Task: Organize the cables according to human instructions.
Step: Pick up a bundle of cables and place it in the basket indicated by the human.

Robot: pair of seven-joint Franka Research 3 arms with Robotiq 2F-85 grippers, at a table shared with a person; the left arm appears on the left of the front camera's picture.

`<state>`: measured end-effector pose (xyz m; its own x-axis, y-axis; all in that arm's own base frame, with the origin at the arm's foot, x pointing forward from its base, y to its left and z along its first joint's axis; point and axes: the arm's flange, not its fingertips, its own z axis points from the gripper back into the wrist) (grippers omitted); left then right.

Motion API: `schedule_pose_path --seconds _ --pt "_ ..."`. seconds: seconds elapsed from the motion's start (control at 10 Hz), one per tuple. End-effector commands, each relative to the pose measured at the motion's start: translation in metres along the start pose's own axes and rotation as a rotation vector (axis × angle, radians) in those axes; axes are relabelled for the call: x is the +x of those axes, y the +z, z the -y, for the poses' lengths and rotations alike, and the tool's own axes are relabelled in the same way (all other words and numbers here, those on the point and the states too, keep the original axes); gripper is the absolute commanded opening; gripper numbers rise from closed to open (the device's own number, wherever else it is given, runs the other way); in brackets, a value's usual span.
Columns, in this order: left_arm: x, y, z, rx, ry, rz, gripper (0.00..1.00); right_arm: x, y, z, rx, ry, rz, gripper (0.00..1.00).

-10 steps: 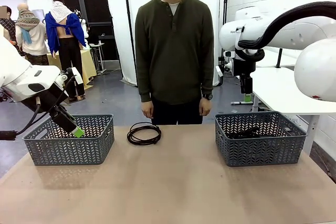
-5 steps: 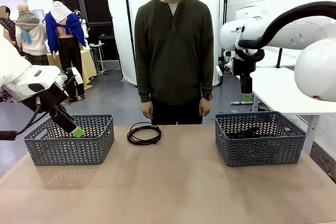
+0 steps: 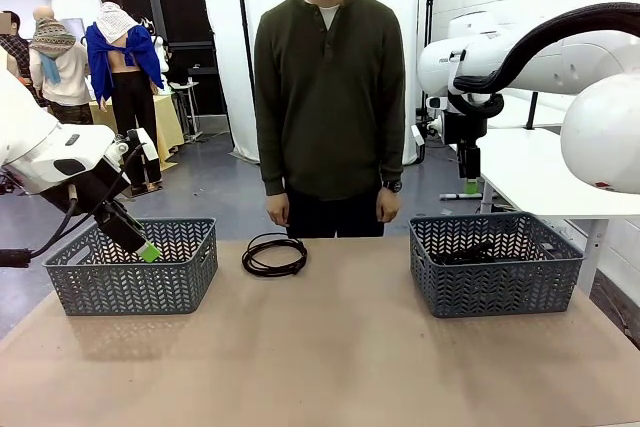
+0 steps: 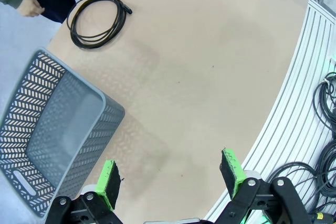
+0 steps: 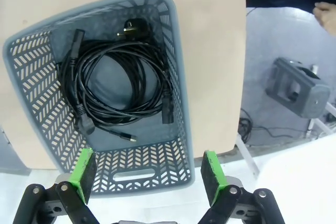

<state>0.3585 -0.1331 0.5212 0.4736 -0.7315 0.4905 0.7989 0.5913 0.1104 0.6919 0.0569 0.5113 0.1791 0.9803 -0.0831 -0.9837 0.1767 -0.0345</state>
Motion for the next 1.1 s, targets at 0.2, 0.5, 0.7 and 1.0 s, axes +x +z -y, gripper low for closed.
schedule_pose_path --seconds 0.2,0.5,0.7,1.0 --pt "-0.001 -0.001 -0.002 0.008 -0.001 0.007 1.00 0.031 0.036 -0.061 -0.006 -0.156 0.081 1.00" --pt "-0.001 -0.001 -0.002 0.008 -0.001 0.007 1.00 0.058 0.044 -0.129 -0.037 -0.202 0.141 1.00" --pt "-0.001 -0.001 -0.002 0.008 -0.001 0.007 1.00 0.073 0.039 -0.170 -0.041 -0.229 0.234 1.00" --pt "-0.001 -0.001 -0.002 0.008 -0.001 0.007 1.00 0.090 0.016 -0.216 -0.101 -0.231 0.298 1.00"
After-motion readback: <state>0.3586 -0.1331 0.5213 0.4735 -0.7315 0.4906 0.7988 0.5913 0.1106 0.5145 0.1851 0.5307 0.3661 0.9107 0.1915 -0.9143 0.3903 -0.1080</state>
